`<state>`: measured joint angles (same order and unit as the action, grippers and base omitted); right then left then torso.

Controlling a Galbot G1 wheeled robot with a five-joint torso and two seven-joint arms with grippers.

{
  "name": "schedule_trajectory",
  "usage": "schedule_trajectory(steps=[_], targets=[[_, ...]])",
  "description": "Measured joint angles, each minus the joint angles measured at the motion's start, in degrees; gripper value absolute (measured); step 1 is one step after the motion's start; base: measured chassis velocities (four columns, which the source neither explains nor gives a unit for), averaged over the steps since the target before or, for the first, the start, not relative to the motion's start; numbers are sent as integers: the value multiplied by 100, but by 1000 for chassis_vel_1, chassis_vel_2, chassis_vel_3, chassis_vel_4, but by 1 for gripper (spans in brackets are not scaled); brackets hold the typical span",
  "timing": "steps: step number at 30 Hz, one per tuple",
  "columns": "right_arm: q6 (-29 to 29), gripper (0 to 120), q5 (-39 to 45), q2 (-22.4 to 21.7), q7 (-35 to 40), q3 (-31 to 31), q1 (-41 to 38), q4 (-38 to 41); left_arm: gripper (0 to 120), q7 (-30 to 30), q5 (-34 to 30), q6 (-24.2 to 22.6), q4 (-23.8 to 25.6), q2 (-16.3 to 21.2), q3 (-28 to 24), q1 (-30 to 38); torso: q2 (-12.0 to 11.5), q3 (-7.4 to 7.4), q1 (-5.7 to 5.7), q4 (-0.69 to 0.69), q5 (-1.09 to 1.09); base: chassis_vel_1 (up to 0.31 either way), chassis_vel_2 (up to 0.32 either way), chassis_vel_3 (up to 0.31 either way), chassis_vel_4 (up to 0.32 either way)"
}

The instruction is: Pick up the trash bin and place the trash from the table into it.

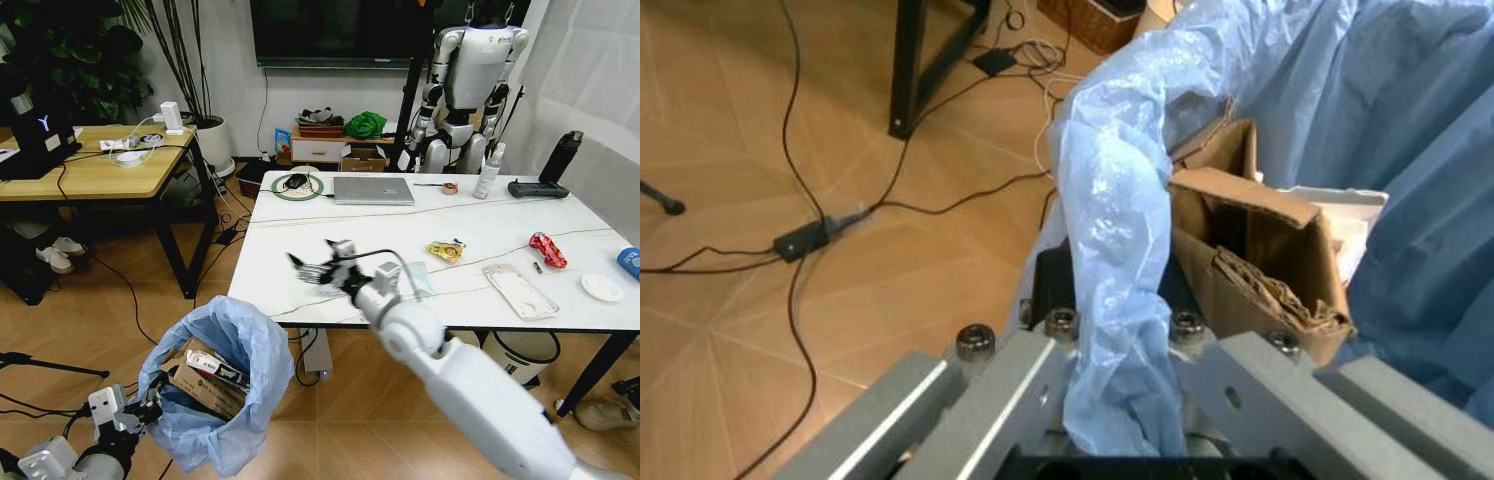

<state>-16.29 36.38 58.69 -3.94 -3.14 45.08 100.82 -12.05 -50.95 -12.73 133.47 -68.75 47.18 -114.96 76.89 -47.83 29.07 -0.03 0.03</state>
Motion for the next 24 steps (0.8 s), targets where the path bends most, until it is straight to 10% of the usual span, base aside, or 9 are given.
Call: schedule_trajectory(steps=[15,24], targets=[[741,100,-328,-130,-1046,-251,-343,-1178,0,41,152,29,102,-178,-49,-84,0,0,0,2,-2,0,0,0,0],[911,69,-340,-38,-1143,-453,-413,-1409,0,87,197,68,131,-220,-34,-150,0,0,-1,0,-3,0,0,0,0]])
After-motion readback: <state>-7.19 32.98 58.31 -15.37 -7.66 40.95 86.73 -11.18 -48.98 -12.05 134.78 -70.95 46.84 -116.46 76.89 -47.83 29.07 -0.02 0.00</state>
